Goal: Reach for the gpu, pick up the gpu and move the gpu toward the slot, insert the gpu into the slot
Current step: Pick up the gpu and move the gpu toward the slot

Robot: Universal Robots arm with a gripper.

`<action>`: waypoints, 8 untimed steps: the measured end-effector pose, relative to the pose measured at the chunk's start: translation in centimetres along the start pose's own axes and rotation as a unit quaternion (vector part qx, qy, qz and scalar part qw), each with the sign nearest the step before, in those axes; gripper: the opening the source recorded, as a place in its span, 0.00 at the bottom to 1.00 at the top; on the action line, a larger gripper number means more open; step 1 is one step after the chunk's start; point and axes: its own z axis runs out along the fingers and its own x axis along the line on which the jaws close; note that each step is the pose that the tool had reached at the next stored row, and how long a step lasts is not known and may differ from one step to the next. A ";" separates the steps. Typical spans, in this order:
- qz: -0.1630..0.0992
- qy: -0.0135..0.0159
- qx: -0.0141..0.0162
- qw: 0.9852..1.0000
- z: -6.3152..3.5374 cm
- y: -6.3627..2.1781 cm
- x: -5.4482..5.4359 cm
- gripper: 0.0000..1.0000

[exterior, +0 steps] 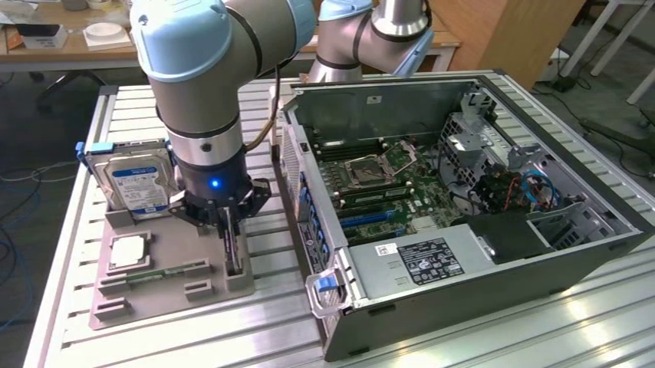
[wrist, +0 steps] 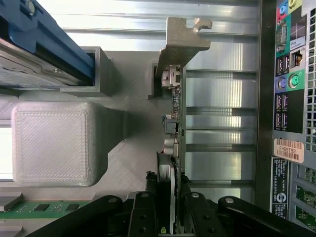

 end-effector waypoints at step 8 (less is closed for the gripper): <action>0.000 0.000 0.000 1.000 0.00 0.00 0.0 0.27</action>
